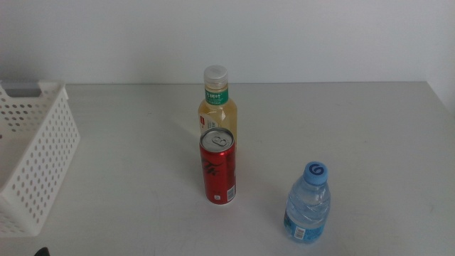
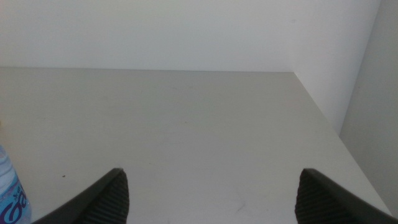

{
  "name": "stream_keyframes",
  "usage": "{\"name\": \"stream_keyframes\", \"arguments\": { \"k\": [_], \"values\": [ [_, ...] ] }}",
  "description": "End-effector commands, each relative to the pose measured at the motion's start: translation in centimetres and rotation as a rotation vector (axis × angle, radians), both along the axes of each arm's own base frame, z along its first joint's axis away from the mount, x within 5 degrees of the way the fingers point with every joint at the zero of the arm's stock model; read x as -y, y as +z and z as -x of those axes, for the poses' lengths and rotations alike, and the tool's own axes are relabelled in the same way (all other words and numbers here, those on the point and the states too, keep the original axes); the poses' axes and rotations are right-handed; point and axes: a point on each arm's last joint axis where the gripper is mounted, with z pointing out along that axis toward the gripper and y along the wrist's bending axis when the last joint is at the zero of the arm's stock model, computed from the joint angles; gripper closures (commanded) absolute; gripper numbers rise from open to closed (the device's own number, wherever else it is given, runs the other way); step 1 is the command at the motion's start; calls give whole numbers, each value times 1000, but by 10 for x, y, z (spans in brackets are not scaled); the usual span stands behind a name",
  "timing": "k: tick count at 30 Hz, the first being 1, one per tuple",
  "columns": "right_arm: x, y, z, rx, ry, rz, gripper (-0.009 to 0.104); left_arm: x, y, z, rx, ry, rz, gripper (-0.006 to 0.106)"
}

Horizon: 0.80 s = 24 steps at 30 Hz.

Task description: Use arms to grab the bottles and put them into the dustbin to the left of the table.

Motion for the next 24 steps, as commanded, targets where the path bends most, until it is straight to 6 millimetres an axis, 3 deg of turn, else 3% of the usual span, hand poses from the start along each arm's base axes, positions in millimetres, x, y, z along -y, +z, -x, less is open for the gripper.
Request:
{"name": "stream_keyframes", "arguments": {
  "k": [1,10,18,24],
  "values": [
    [0,12,1,110,-4,15,24,0,6,0,88,0,17,7],
    [0,12,1,110,-4,15,24,18,21,-18,164,-225,55,7],
    [0,12,1,110,-4,15,24,56,30,-34,255,-536,107,7],
    [0,12,1,110,-4,15,24,81,24,-47,265,-603,176,7]
  ]
}}
